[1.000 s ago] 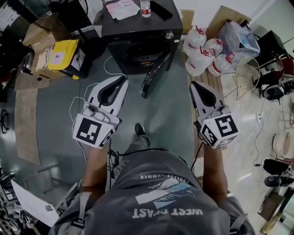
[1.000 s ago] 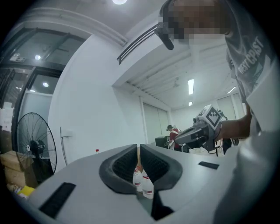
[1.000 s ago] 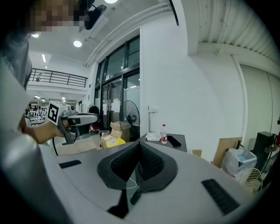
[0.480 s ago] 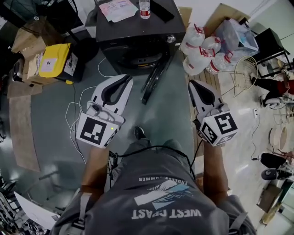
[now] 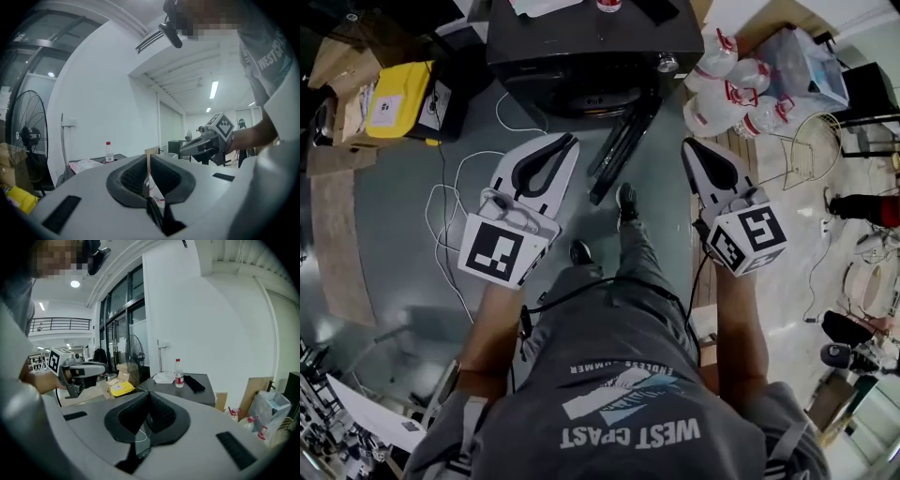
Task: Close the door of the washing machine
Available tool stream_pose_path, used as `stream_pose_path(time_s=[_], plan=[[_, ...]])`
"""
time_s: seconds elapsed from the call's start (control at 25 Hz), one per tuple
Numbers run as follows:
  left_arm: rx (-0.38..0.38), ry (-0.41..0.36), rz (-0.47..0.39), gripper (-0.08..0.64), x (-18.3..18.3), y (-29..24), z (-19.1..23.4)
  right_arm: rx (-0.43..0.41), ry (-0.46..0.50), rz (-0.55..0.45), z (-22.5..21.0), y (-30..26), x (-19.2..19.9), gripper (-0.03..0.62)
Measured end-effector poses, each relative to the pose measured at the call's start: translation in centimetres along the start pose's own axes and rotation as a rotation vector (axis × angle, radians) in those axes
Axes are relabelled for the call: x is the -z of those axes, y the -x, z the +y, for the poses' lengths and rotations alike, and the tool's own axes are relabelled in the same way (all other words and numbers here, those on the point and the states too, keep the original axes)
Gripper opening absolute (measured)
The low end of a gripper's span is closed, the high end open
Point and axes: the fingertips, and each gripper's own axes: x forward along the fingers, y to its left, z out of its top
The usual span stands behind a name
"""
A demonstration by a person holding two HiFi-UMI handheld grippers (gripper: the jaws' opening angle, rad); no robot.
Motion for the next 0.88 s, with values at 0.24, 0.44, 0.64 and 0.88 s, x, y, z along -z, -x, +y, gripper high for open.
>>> stream_pose_path(time_s=[0.24, 0.44, 0.64, 0.88], plan=[[-0.070, 0.048, 0.041, 0.035, 2.9, -3.9, 2.1, -0.112, 0.002, 0.057, -2.8, -5.3, 1.7, 0.028], [-0.108, 0.114, 0.092, 0.035, 7.2, -6.5, 3.4, -0.183, 0.021, 0.114, -4.8, -9.8, 4.0, 0.028], [-0.111, 0.175, 0.151, 0.037, 11.8, -8.8, 3.2, -0.243, 0.061, 0.176, -6.3, -12.9, 7.1, 0.028], [-0.077, 0.199, 0.211, 0.037, 17.5, -11.3, 2.1, -0.331, 0.136, 0.270, -7.2, -15.9, 11.6, 0.029]])
